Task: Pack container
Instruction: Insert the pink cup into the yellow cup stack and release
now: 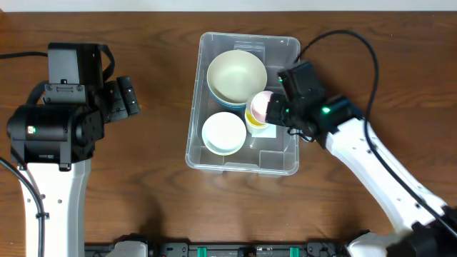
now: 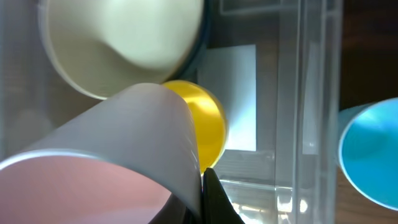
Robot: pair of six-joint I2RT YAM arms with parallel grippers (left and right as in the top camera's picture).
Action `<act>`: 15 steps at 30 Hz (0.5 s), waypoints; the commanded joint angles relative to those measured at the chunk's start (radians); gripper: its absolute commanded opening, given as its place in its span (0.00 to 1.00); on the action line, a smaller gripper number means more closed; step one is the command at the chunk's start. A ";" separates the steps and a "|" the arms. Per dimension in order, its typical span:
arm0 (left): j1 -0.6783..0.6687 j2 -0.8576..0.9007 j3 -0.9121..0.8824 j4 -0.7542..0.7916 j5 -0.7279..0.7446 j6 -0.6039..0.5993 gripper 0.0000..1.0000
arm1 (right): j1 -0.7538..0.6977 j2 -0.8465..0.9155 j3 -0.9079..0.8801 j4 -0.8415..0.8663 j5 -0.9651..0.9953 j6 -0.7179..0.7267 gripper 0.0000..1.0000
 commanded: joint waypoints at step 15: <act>0.003 0.000 0.008 -0.002 -0.002 -0.016 0.98 | -0.253 -0.191 0.034 -0.086 0.091 0.006 0.82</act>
